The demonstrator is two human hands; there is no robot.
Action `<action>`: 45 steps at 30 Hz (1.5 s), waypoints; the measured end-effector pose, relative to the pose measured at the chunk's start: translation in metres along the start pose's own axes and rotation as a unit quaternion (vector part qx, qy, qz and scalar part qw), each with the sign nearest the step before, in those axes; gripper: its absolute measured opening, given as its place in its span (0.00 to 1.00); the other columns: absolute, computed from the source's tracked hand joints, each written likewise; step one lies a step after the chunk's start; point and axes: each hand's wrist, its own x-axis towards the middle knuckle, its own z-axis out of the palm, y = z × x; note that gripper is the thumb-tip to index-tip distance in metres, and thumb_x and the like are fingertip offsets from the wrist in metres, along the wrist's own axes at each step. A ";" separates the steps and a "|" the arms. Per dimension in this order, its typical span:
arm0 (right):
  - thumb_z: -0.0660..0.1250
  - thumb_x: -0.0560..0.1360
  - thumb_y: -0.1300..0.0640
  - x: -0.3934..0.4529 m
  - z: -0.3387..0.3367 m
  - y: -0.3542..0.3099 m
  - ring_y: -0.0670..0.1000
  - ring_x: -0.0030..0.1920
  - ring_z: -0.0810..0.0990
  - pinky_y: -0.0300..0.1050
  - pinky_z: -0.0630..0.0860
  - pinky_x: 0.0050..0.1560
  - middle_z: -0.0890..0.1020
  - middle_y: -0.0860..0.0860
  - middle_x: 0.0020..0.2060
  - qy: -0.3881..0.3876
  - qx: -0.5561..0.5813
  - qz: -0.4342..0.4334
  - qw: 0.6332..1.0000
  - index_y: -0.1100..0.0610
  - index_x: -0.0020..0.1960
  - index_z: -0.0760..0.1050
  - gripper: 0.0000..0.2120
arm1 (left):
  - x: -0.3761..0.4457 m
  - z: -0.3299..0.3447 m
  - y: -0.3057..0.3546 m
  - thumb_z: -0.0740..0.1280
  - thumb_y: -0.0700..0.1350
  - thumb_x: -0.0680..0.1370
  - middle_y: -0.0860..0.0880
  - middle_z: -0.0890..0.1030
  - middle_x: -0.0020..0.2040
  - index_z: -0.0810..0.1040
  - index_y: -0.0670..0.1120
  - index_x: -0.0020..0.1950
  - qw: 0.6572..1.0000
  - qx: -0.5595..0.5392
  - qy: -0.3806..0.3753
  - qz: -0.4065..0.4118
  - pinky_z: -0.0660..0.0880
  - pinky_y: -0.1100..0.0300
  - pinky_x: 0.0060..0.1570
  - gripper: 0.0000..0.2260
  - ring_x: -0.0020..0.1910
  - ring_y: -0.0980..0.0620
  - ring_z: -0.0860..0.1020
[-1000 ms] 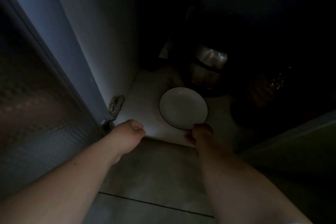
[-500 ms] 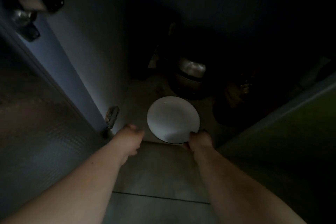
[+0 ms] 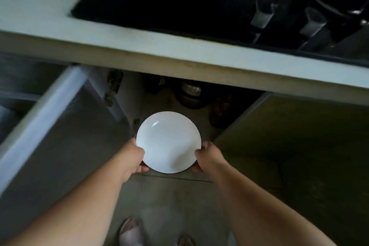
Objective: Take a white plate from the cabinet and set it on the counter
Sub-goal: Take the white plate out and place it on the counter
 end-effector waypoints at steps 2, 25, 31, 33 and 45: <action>0.58 0.74 0.62 -0.037 -0.007 -0.009 0.47 0.17 0.77 0.33 0.69 0.15 0.79 0.53 0.34 -0.015 -0.020 -0.001 1.000 0.56 0.52 0.68 0.07 | -0.044 -0.016 0.007 0.53 0.35 0.74 0.44 0.79 0.56 0.70 0.48 0.58 1.000 0.008 -0.002 0.000 0.78 0.57 0.32 0.16 0.45 0.45 0.80; 0.58 0.75 0.63 -0.243 -0.025 -0.229 0.52 0.28 0.80 0.39 0.77 0.23 0.81 0.57 0.32 -0.089 -0.041 -0.248 0.964 0.56 0.39 0.71 0.08 | -0.261 -0.190 0.140 0.56 0.36 0.76 0.46 0.78 0.43 0.73 0.48 0.42 0.963 -0.147 0.176 0.141 0.75 0.58 0.26 0.10 0.38 0.47 0.78; 0.58 0.76 0.63 -0.225 0.004 -0.296 0.51 0.27 0.78 0.35 0.72 0.19 0.80 0.56 0.31 -0.037 -0.010 -0.251 0.967 0.59 0.43 0.72 0.06 | -0.219 -0.238 0.183 0.55 0.38 0.76 0.48 0.78 0.46 0.73 0.48 0.52 0.953 -0.185 0.168 0.170 0.75 0.62 0.21 0.11 0.40 0.49 0.78; 0.57 0.76 0.64 -0.213 0.018 -0.319 0.50 0.27 0.78 0.37 0.72 0.21 0.80 0.55 0.30 -0.019 -0.022 -0.259 0.966 0.60 0.46 0.72 0.05 | -0.197 -0.255 0.197 0.54 0.38 0.75 0.49 0.78 0.45 0.73 0.49 0.54 0.952 -0.190 0.163 0.174 0.75 0.62 0.22 0.13 0.40 0.49 0.78; 0.59 0.75 0.59 -0.133 0.081 -0.407 0.49 0.26 0.77 0.43 0.74 0.28 0.79 0.51 0.28 -0.002 -0.054 -0.193 0.980 0.55 0.35 0.71 0.10 | -0.080 -0.325 0.246 0.54 0.36 0.74 0.51 0.81 0.45 0.74 0.52 0.56 0.959 -0.183 0.107 0.188 0.77 0.56 0.33 0.18 0.40 0.50 0.80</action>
